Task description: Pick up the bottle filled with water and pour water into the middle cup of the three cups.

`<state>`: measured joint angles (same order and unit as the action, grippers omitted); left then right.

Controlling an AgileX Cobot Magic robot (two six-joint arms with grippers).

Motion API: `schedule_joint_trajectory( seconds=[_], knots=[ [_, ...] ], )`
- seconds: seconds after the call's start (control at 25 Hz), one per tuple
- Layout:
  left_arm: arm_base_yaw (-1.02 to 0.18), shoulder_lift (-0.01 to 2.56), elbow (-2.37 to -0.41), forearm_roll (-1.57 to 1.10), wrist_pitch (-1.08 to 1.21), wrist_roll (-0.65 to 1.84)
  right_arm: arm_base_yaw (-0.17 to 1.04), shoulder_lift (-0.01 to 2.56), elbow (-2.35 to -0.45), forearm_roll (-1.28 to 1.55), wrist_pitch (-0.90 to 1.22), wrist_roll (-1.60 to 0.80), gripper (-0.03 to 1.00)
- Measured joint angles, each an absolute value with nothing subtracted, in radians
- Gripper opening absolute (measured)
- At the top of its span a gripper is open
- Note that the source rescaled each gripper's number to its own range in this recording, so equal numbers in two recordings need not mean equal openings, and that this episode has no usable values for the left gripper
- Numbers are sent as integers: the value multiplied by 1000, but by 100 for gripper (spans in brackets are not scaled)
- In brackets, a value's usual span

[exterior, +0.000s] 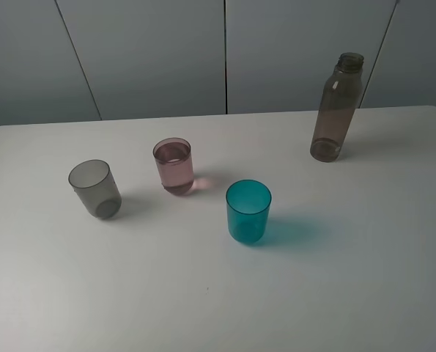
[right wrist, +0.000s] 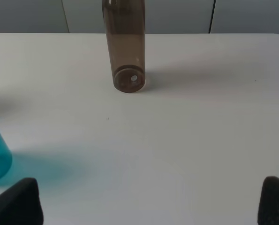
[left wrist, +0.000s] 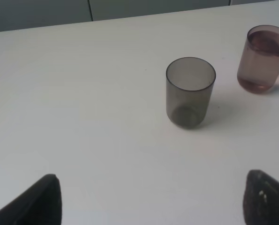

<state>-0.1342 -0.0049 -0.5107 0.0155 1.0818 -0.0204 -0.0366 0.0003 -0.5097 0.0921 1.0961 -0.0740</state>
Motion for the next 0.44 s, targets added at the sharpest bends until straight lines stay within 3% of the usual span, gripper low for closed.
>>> schedule_joint_trajectory(
  seconds=[0.44],
  knots=[
    [-134, -5, -511, 16, 1082, -20, -37, 0, -510, 92, 1096, -74, 99]
  ],
)
